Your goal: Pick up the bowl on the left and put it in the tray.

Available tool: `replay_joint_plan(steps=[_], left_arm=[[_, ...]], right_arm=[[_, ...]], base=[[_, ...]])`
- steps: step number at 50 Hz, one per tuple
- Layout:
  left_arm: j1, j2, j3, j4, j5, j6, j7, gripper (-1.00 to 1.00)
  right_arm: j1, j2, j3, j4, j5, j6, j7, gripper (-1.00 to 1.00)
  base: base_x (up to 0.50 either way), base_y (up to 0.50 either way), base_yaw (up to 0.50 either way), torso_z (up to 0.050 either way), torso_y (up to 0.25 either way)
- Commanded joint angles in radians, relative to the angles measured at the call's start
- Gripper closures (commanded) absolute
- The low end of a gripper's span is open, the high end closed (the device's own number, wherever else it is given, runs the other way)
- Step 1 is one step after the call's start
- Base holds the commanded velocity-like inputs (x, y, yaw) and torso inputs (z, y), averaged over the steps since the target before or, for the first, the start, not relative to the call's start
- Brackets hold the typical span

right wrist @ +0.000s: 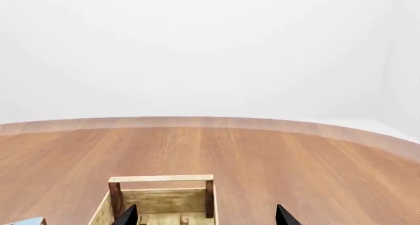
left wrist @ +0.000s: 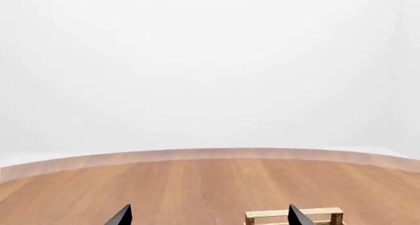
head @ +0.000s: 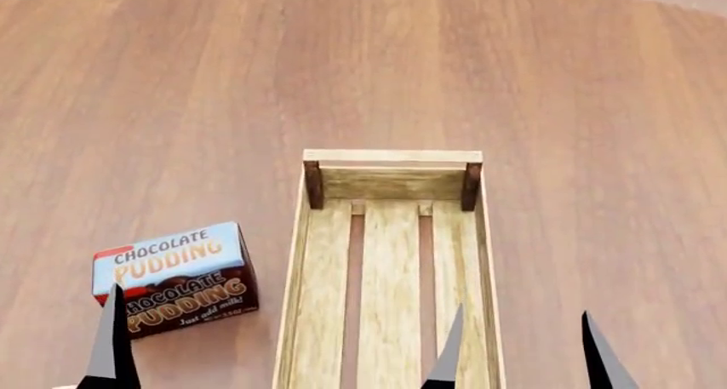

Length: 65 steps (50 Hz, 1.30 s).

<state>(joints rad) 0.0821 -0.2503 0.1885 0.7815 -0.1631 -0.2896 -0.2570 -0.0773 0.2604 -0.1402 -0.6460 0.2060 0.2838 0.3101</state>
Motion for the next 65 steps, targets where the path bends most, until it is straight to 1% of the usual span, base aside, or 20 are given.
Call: replay_joint_plan(steps=[1, 4, 8, 10, 12, 13, 14, 29, 35, 49, 50, 51, 56, 57, 58, 61, 62, 63, 64, 65], left_arm=[[0.011, 0.022, -0.032, 0.044, -0.061, -0.062, 0.041, -1.00], [0.015, 0.028, -0.058, 0.062, -0.130, -0.118, 0.034, -1.00], [0.018, 0.015, -0.093, 0.086, -0.171, -0.161, 0.023, -1.00], [0.021, 0.017, -0.127, 0.094, -0.231, -0.194, 0.018, -1.00], [0.027, 0.005, -0.138, 0.108, -0.241, -0.210, 0.015, -1.00], [0.055, 0.009, -0.137, 0.084, -0.232, -0.164, 0.031, -1.00], [0.065, 0.007, -0.140, 0.083, -0.234, -0.156, 0.035, -1.00], [0.172, -0.029, -0.290, 0.138, -0.392, -0.177, -0.003, -1.00], [0.223, -0.028, -0.351, 0.125, -0.432, -0.139, 0.005, -1.00], [0.267, -0.051, -0.454, 0.137, -0.509, -0.126, -0.020, -1.00], [0.253, -0.070, -0.475, 0.159, -0.551, -0.157, -0.049, -1.00], [0.271, -0.060, -0.468, 0.142, -0.521, -0.128, -0.026, -1.00], [0.285, -0.063, -0.498, 0.139, -0.540, -0.114, -0.029, -1.00], [0.276, -0.086, -0.530, 0.162, -0.590, -0.144, -0.062, -1.00], [0.292, -0.075, -0.524, 0.147, -0.566, -0.119, -0.040, -1.00], [0.306, -0.073, -0.532, 0.138, -0.564, -0.106, -0.031, -1.00], [0.297, -0.102, -0.566, 0.162, -0.617, -0.140, -0.070, -1.00], [0.313, -0.085, -0.558, 0.143, -0.588, -0.110, -0.044, -1.00], [0.304, -0.109, -0.584, 0.163, -0.635, -0.140, -0.079, -1.00], [0.314, -0.096, -0.578, 0.147, -0.616, -0.122, -0.062, -1.00]], right_arm=[[-0.007, -0.009, 0.016, 0.002, -0.015, -0.013, -0.019, -1.00], [-0.005, -0.008, 0.009, 0.007, -0.019, -0.016, -0.017, -1.00], [-0.002, -0.007, -0.001, 0.008, -0.021, -0.013, -0.014, -1.00], [-0.003, -0.005, -0.002, 0.007, -0.020, -0.013, -0.013, -1.00], [-0.004, -0.002, 0.000, 0.004, -0.018, -0.014, -0.011, -1.00], [-0.004, -0.002, 0.001, 0.002, -0.016, -0.013, -0.010, -1.00], [-0.004, -0.001, 0.001, 0.001, -0.016, -0.013, -0.009, -1.00], [-0.001, 0.009, -0.007, -0.003, -0.010, -0.007, 0.004, -1.00], [-0.001, 0.012, -0.012, 0.000, -0.009, -0.010, 0.008, -1.00], [0.001, 0.017, -0.021, 0.016, -0.006, -0.017, 0.015, -1.00], [0.002, 0.018, -0.022, 0.017, -0.006, -0.018, 0.015, -1.00], [0.001, 0.019, -0.022, 0.013, -0.005, -0.016, 0.017, -1.00], [0.001, 0.021, -0.025, 0.011, -0.004, -0.015, 0.021, -1.00], [0.001, 0.023, -0.025, 0.005, -0.004, -0.010, 0.023, -1.00], [0.001, 0.024, -0.025, 0.001, -0.003, -0.009, 0.024, -1.00], [0.000, 0.026, -0.023, -0.004, 0.000, -0.008, 0.026, -1.00], [0.000, 0.027, -0.023, -0.004, 0.000, -0.008, 0.027, -1.00], [0.000, 0.027, -0.024, -0.004, 0.001, -0.009, 0.027, -1.00], [0.000, 0.027, -0.026, 0.000, -0.001, -0.012, 0.027, -1.00], [0.001, 0.027, -0.028, -0.001, -0.001, -0.010, 0.028, -1.00]], base=[[0.00, 0.00, 0.00, 0.000, 0.000], [0.00, 0.00, 0.00, 0.000, 0.000], [0.00, 0.00, 0.00, 0.000, 0.000], [0.00, 0.00, 0.00, 0.000, 0.000], [0.00, 0.00, 0.00, 0.000, 0.000], [0.00, 0.00, 0.00, 0.000, 0.000], [0.00, 0.00, 0.00, 0.000, 0.000], [0.00, 0.00, 0.00, 0.000, 0.000], [0.00, 0.00, 0.00, 0.000, 0.000], [0.00, 0.00, 0.00, 0.000, 0.000], [0.00, 0.00, 0.00, 0.000, 0.000], [0.00, 0.00, 0.00, 0.000, 0.000], [0.00, 0.00, 0.00, 0.000, 0.000], [0.00, 0.00, 0.00, 0.000, 0.000], [0.00, 0.00, 0.00, 0.000, 0.000], [0.00, 0.00, 0.00, 0.000, 0.000], [0.00, 0.00, 0.00, 0.000, 0.000], [0.00, 0.00, 0.00, 0.000, 0.000], [0.00, 0.00, 0.00, 0.000, 0.000], [0.00, 0.00, 0.00, 0.000, 0.000]])
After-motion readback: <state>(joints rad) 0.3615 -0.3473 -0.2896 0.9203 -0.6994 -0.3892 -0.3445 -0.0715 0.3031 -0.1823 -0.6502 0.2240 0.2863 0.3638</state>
